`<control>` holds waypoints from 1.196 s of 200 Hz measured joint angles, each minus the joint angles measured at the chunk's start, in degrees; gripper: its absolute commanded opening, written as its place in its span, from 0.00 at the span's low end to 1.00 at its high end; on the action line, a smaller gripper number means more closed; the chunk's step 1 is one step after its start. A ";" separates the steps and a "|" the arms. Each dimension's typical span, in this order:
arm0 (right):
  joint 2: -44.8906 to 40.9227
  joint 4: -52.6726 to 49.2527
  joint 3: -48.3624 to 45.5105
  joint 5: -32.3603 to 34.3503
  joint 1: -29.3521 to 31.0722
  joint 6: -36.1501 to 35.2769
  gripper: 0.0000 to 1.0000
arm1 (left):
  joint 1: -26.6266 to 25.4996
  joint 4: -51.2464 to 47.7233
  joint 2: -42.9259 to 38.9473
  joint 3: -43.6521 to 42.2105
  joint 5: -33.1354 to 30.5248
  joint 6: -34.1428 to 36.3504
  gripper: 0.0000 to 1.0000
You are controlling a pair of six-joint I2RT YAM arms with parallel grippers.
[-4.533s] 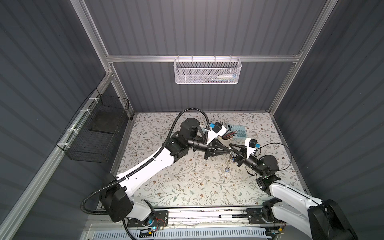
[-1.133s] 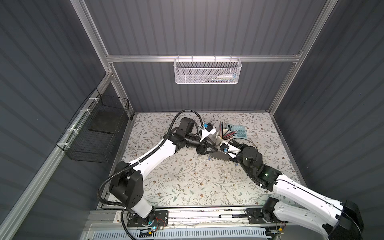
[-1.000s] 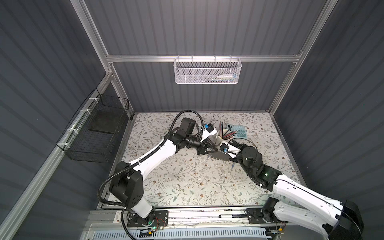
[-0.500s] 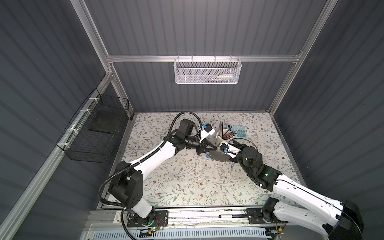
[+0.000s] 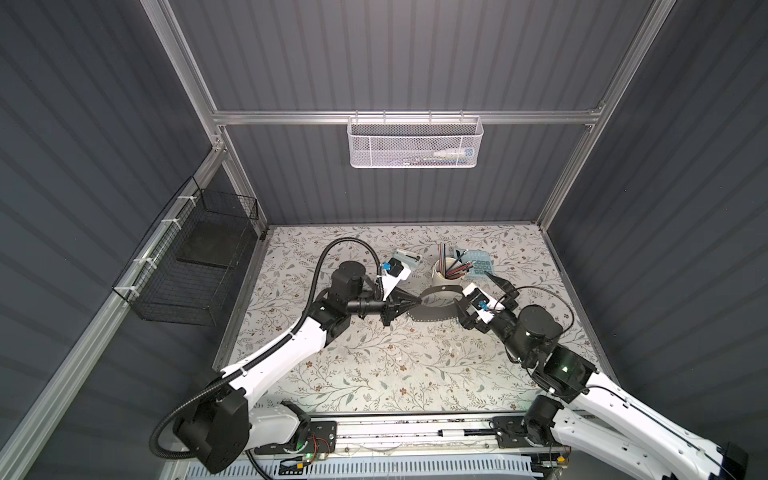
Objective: Put the keys on the keyring
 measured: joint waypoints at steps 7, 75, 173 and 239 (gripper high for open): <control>-1.14 0.46 -0.15 -0.04 -0.11 1.73 0.99 | -0.07 2.01 -2.01 -2.36 -1.11 -0.96 0.00; -4.50 3.43 -2.10 0.55 -1.49 13.55 0.99 | -0.44 15.06 -10.43 -11.41 -7.93 -6.80 0.00; -10.69 0.15 -6.69 0.85 -1.49 25.38 0.99 | -2.32 17.00 -11.89 -19.21 -8.90 -12.94 0.00; -12.41 -4.22 -8.09 1.20 -1.49 30.23 0.99 | -8.55 18.82 -12.00 -24.92 -9.35 -15.98 0.00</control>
